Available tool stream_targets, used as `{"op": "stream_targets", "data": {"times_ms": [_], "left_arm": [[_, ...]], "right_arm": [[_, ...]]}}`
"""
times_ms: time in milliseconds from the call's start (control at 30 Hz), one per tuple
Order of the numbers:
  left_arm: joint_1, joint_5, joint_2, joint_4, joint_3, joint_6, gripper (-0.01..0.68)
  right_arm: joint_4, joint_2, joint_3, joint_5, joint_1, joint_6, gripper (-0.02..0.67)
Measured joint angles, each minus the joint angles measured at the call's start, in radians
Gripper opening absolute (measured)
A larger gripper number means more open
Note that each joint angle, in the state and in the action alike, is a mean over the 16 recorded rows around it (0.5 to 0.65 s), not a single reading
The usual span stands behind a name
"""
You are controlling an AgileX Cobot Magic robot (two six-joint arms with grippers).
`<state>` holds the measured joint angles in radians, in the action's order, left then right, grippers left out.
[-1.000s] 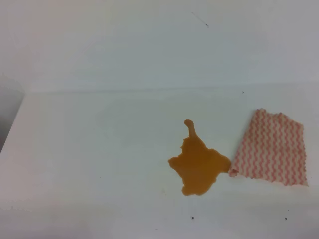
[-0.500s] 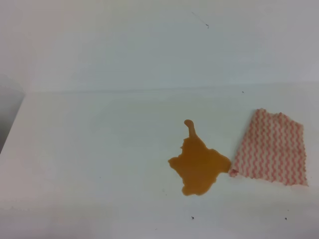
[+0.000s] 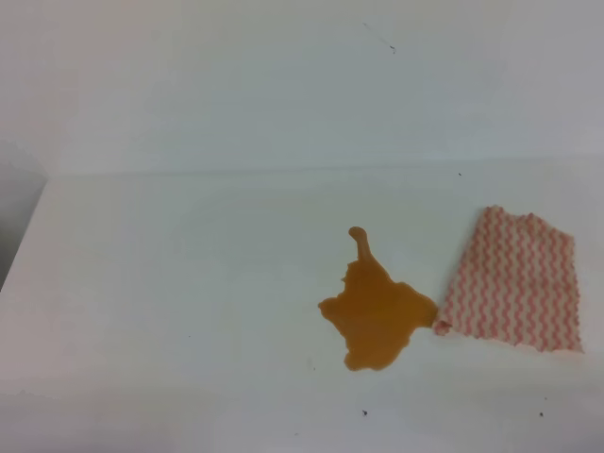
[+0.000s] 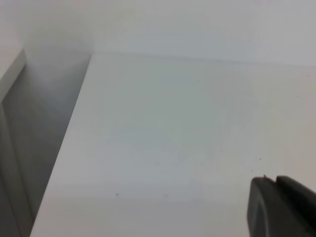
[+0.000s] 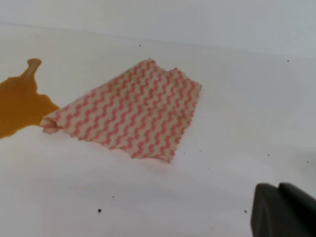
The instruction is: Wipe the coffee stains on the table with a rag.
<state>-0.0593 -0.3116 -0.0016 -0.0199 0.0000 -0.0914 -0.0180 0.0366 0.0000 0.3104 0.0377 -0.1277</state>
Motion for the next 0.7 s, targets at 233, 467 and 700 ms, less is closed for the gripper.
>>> {"op": "stream_targets", "data": {"times_ms": [233,467,700], "left_arm": [[0.0,0.005,-0.005,0.0,0.011,0.0,-0.002],[0.0,0.009,-0.011,0.0,0.019,-0.001,-0.002],[0.0,0.007,-0.01,0.0,0.013,0.0,-0.002]], "right_arm": [[0.0,0.0,0.0,0.0,0.0,0.0,-0.002],[0.0,0.0,0.0,0.0,0.0,0.0,-0.002],[-0.007,0.0,0.0,-0.012,0.0,0.0,-0.002]]}}
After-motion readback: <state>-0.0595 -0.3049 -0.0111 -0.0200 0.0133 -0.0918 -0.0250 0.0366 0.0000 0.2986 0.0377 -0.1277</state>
